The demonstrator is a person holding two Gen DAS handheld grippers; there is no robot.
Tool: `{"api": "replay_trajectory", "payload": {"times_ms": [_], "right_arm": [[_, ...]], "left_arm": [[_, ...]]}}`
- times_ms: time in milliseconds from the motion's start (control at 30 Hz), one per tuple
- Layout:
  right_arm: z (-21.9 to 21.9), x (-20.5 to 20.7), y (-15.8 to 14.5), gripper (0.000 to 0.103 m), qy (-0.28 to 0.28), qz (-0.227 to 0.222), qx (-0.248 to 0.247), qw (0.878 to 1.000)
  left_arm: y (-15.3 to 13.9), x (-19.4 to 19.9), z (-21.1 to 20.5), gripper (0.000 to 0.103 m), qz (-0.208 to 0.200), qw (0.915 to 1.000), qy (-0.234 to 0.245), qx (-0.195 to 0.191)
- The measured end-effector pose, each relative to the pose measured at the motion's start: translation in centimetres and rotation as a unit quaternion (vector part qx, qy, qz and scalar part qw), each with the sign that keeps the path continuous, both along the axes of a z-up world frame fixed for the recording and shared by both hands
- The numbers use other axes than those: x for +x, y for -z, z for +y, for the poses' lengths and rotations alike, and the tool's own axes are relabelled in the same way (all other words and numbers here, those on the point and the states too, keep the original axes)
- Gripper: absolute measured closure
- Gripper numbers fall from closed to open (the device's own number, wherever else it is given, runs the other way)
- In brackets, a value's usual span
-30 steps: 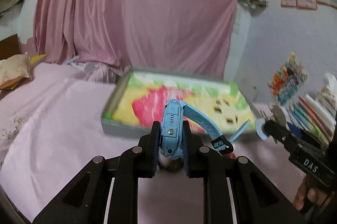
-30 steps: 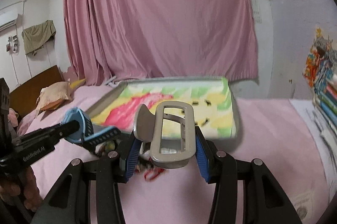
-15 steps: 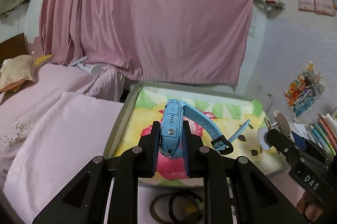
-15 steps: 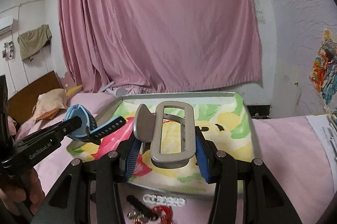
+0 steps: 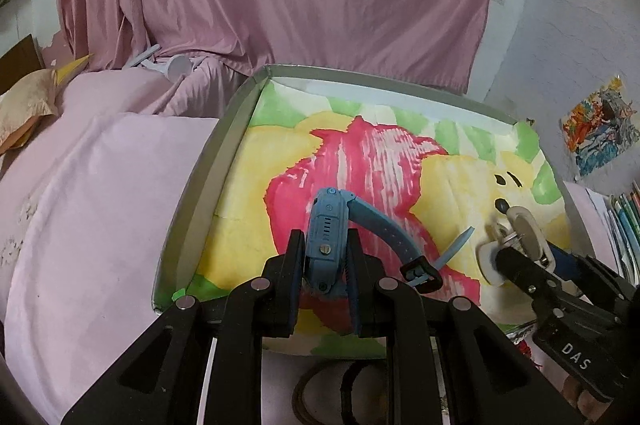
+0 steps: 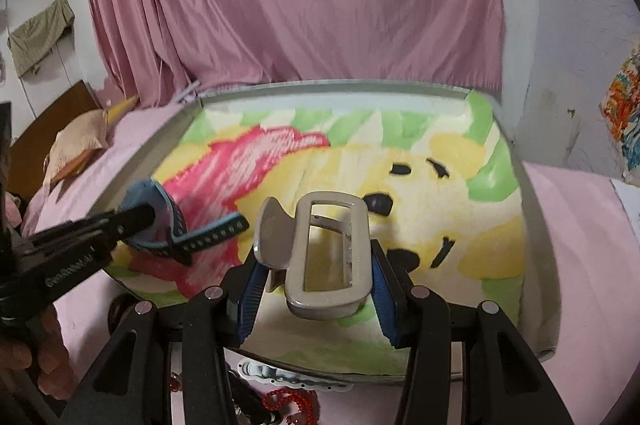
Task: Organize jewelry
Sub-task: 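Carry the watch and claw clip into the tray and open both tools, then withdraw both tools from the tray toward the remaining jewelry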
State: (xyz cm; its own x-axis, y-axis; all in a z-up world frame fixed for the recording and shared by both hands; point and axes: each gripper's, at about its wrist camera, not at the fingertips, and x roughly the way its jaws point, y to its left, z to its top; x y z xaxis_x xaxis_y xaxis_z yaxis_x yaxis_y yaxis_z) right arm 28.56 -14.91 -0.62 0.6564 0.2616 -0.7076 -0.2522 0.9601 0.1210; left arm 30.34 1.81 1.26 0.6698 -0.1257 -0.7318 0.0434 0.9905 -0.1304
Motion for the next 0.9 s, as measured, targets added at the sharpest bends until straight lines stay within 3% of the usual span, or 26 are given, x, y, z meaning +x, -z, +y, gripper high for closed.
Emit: {"api": "replay_trajectory", "payload": {"times_ms": [167, 233, 267, 300, 367, 433, 600, 700, 900], "right_arm": [[0.2, 0.2, 0.3, 0.057, -0.001, 0.013, -0.011, 1.000], [0.2, 0.3, 0.3, 0.048, -0.004, 0.018, -0.009, 1.000], [0.3, 0.3, 0.3, 0.037, -0.004, 0.017, -0.009, 1.000], [0.2, 0.2, 0.2, 0.033, -0.001, 0.013, -0.010, 1.000], [0.2, -0.2, -0.1, 0.031, 0.006, -0.001, -0.016, 1.000], [0.0, -0.7, -0.5, 0.022, 0.009, -0.013, -0.017, 1.000], [-0.8, -2.9, -1.7, 0.000, 0.027, -0.065, -0.010, 0.997], [-1.4, -4.3, -2.2, 0.000, 0.031, -0.083, -0.003, 0.996], [-2.2, -6.8, -3.1, 0.000, 0.036, -0.118, 0.017, 0.992]], "left_arm": [[0.0, 0.0, 0.1, 0.086, -0.002, 1.0000, 0.003, -0.007], [0.0, -0.1, 0.2, 0.085, -0.003, 0.9999, 0.005, -0.014], [0.0, -0.2, 0.3, 0.085, -0.004, 0.9998, 0.007, -0.017], [-0.1, -0.3, 0.3, 0.084, -0.005, 0.9998, 0.007, -0.019], [-0.3, -0.6, 0.6, 0.077, -0.012, 0.9996, 0.003, -0.027], [-0.6, -1.2, 1.0, 0.062, -0.024, 0.9991, -0.004, -0.035], [-1.5, -3.2, 1.9, 0.056, -0.057, 0.9973, -0.012, -0.045], [-1.7, -4.8, 2.2, 0.043, -0.078, 0.9960, -0.019, -0.040], [-1.9, -7.9, 1.9, 0.029, -0.113, 0.9930, -0.018, -0.030]]}}
